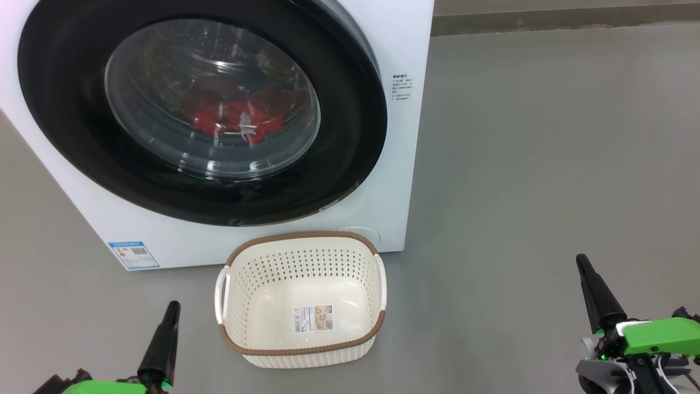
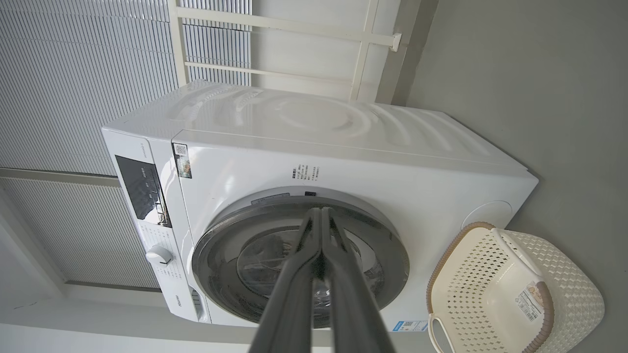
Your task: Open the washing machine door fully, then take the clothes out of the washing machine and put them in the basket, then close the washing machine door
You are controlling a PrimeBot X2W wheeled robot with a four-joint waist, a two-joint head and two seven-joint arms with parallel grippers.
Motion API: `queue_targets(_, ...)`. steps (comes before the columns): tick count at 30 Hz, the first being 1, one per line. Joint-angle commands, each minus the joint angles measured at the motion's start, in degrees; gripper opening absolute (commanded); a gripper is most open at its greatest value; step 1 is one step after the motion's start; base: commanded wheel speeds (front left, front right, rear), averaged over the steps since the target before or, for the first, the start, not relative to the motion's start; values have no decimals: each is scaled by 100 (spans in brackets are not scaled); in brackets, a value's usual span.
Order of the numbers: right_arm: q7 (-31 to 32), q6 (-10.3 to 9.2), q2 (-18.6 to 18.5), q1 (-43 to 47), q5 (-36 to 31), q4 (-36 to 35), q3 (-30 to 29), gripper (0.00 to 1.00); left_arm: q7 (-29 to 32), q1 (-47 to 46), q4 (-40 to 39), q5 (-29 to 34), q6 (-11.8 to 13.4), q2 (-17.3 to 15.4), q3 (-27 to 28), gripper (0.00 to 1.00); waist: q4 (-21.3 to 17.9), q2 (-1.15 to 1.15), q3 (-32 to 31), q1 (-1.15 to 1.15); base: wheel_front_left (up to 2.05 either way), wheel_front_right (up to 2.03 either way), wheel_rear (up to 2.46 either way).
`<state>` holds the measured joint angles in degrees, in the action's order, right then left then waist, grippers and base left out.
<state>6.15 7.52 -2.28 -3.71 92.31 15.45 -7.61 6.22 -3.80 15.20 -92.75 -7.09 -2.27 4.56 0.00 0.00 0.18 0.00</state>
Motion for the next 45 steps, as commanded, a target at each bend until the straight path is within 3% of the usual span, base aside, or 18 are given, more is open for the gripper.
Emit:
queue_targets(1, 32, -3, -60, -248, -13, -143, 111, 0, 25, -238, -117, 57, -40, -61, 193, 0, 0, 0, 0, 0, 0, 0, 0)
queue_targets(12, 32, -3, -60, -248, -13, -143, 111, 0, 25, -238, -117, 57, -40, -61, 193, 0, 0, 0, 0, 0, 0, 0, 0)
queue_targets(13, -3, 1, 4, 4, 0, 19, 1, 100, -1, 6, 16, -2, 1, 1, -4, 100, 0, 0, 0, 0, 0, 0, 0)
queue_targets(22, -81, 1, 34, 35, -49, 101, 12, 100, -99, 14, 81, 30, 0, 20, -85, 100, -1, 0, -12, 13, 0, 0, 0)
queue_targets(26, -125, 1, 23, 26, -76, 75, 19, 100, -156, -8, 55, 54, -2, 14, -127, 100, 0, 0, -2, 1, 0, 0, 0)
queue_targets(33, -224, 0, -18, 3, -169, 37, 62, 100, -274, -63, 5, 155, -4, -18, -224, 100, 4, 0, 3, 0, 0, 0, 0)
queue_targets(45, -481, 0, -194, -48, -680, 34, 249, 100, -493, -153, -86, 826, -8, -107, -366, 100, 12, 0, 6, 0, 0, 0, 0)
